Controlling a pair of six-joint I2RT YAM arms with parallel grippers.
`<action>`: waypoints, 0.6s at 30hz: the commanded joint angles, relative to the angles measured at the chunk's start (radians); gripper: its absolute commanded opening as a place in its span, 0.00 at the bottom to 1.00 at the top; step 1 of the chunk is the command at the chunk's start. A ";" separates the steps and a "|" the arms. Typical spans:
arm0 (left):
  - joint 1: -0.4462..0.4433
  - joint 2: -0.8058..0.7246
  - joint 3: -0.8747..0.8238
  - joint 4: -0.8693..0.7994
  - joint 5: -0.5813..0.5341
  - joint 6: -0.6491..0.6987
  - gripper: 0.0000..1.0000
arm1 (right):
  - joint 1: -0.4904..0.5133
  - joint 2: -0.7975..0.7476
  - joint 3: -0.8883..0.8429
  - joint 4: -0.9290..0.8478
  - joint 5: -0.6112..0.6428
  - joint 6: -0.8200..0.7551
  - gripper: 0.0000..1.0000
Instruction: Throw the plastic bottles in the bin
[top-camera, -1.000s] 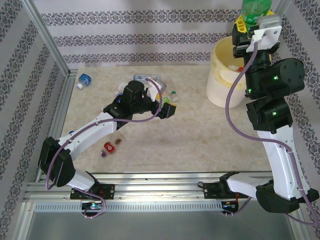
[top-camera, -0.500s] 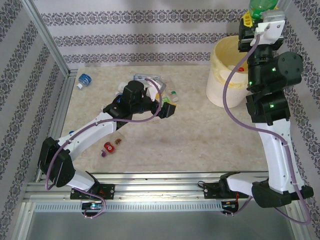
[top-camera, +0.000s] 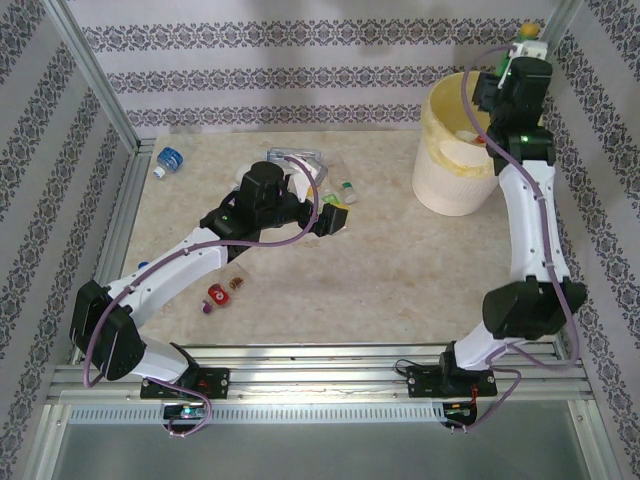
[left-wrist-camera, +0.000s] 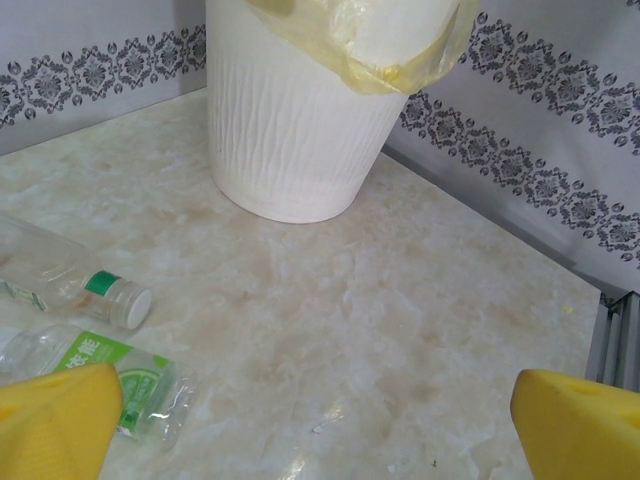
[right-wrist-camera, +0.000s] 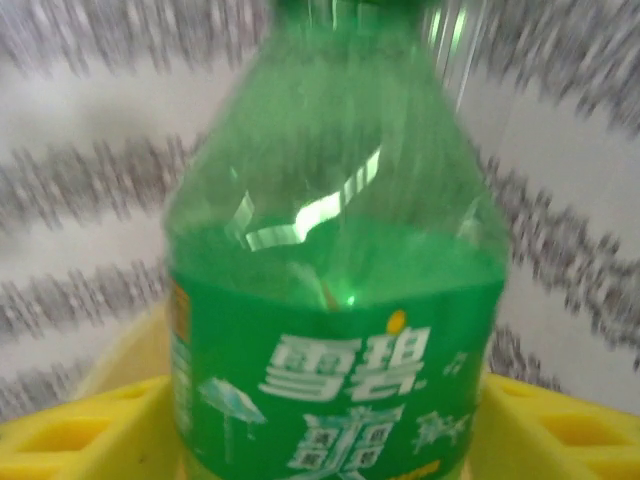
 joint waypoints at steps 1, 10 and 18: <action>0.004 -0.033 0.004 -0.024 -0.020 0.018 1.00 | 0.002 -0.054 0.050 -0.143 -0.030 0.124 0.82; 0.003 -0.048 -0.007 -0.012 -0.025 0.009 1.00 | 0.025 -0.138 0.051 -0.212 -0.295 0.213 0.89; 0.005 -0.066 -0.016 -0.005 -0.036 0.005 1.00 | 0.161 -0.146 0.031 -0.318 -0.509 0.231 0.91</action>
